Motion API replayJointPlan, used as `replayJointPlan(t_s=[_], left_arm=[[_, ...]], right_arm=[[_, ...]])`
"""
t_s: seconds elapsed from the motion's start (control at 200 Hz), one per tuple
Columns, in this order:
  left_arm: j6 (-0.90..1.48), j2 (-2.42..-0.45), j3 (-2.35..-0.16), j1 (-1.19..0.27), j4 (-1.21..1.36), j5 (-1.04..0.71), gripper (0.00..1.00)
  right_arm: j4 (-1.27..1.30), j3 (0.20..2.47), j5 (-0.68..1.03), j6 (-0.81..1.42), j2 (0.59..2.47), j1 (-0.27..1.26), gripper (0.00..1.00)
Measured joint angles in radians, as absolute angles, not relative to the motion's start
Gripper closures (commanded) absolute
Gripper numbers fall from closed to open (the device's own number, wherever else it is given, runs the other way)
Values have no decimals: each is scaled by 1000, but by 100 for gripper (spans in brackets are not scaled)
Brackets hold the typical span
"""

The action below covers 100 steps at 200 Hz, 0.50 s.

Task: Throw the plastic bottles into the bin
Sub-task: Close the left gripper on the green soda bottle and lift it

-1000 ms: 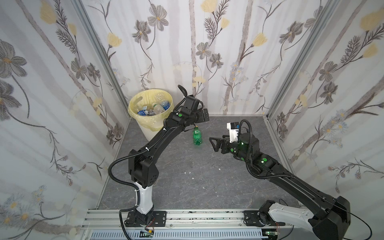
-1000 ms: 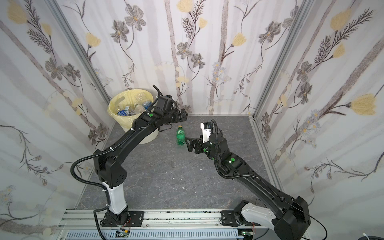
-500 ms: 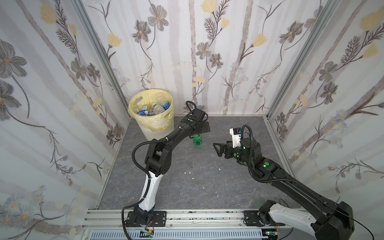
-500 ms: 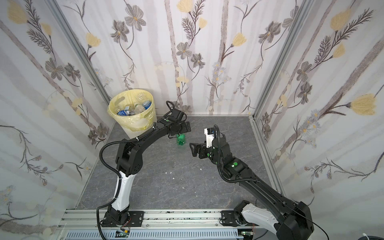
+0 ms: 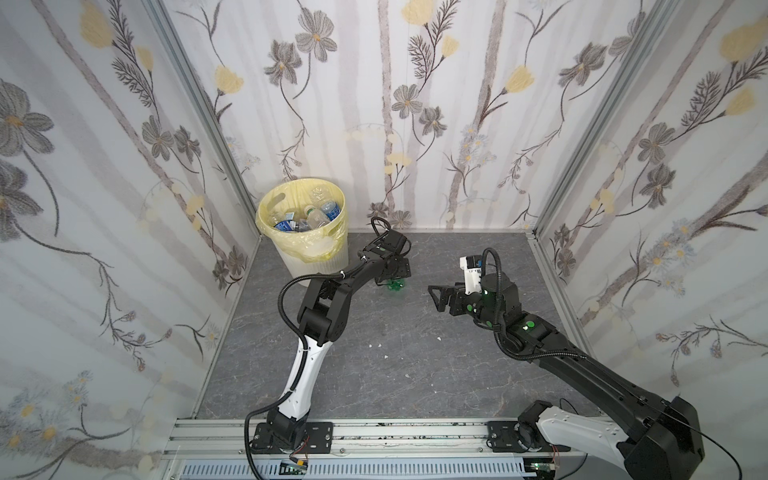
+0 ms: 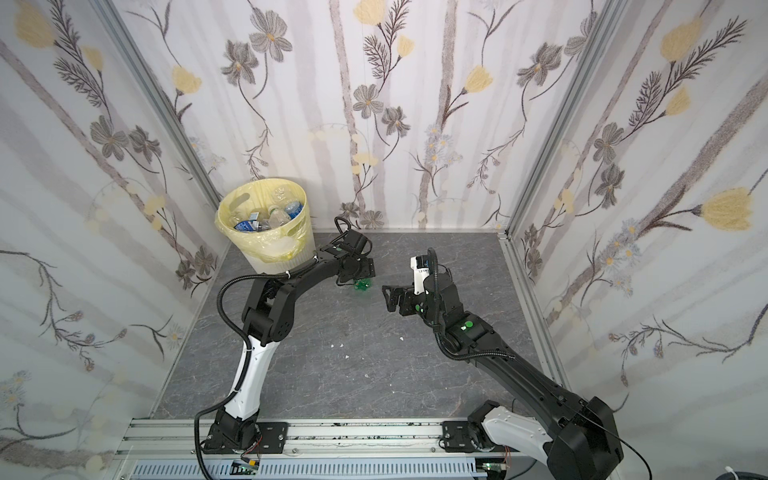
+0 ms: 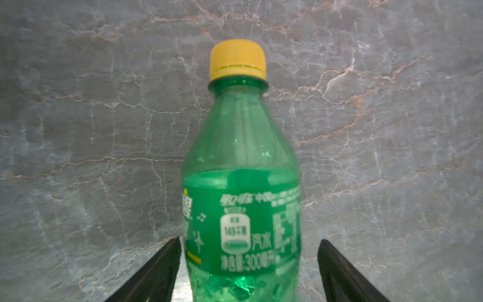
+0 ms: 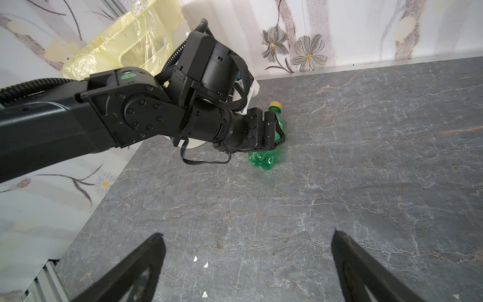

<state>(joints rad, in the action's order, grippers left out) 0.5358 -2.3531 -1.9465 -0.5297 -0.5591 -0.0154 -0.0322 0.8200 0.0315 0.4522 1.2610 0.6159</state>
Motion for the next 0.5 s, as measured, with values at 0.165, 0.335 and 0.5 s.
replayJointPlan(t_s=[0.165, 0.335, 0.5], left_arm=[[522, -2368, -1945, -521, -558, -19, 28], [501, -2376, -1945, -515, -558, -19, 40], [497, -2375, -1945, -514, -556, -23, 47]], right_arm=[[-26, 821, 51, 455, 1293, 617, 0], [-27, 838, 80, 456, 1329, 617, 0], [-25, 846, 95, 463, 1335, 617, 0]])
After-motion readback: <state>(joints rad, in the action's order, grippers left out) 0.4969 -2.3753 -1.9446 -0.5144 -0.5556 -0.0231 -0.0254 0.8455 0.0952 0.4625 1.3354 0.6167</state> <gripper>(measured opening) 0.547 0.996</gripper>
